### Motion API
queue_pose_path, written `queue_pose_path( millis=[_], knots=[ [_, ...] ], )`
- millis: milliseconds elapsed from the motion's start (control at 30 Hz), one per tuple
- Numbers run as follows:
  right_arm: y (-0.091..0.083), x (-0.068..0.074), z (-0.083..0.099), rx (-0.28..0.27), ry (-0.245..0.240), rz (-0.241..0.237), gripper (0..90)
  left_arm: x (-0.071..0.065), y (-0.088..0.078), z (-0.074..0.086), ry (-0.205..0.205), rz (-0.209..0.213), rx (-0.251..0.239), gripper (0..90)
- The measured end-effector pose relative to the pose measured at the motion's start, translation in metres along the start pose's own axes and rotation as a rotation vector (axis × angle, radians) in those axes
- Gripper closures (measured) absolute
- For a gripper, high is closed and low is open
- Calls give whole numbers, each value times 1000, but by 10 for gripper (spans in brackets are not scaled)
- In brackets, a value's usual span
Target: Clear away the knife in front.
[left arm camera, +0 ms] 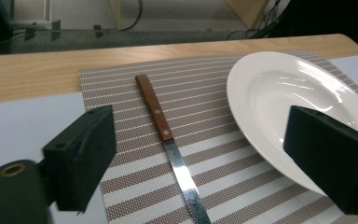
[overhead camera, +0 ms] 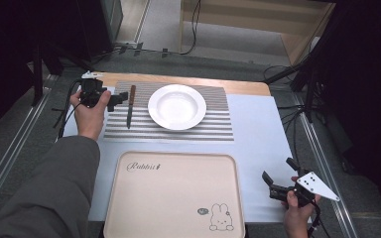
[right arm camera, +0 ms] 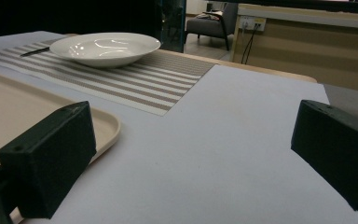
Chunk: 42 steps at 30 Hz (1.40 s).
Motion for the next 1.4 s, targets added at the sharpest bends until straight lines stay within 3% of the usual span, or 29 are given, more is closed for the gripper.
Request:
queue_pose_path(
  millis=[167, 233, 433, 533, 800, 933, 1000, 1167, 1400],
  knots=[
    [0, 0, 0, -1, 2, 1, 0, -6, 22, -4, -11, -11, 90, 172],
    [0, 0, 0, -2, 1, -3, 0, -6, 28, -5, -9, -36, 128, 201],
    [0, 0, 0, -1, 5, -8, 0, -6, 43, -8, -35, -30, 193, 329],
    [0, 0, 0, -2, 4, -10, 0, -2, 54, -9, -50, -52, 247, 398],
    [0, 0, 0, -1, 5, -11, 0, 6, 73, -10, -93, -78, 303, 578],
    [0, 0, 0, -1, 5, -11, 0, 7, 80, -9, -95, -87, 319, 592],
    [0, 0, 0, -2, 5, -10, 0, 7, 85, -9, -95, -123, 335, 604],
    [0, 0, 0, -6, 5, -9, 0, 8, 93, -7, -99, -147, 361, 642],
    [0, -1, 1, -6, 6, -9, 0, 8, 102, 0, -102, -152, 392, 661]
  ],
)
Point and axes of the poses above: each handheld gripper's, and its own axes: y roughly forward along the jaws, z roughly out of its underside, x roughly to its left, the point moved 5 cm from there along y, roughly forward along the jaws, and after that the axes turned 7 degrees about x, right-handed, at the moved point
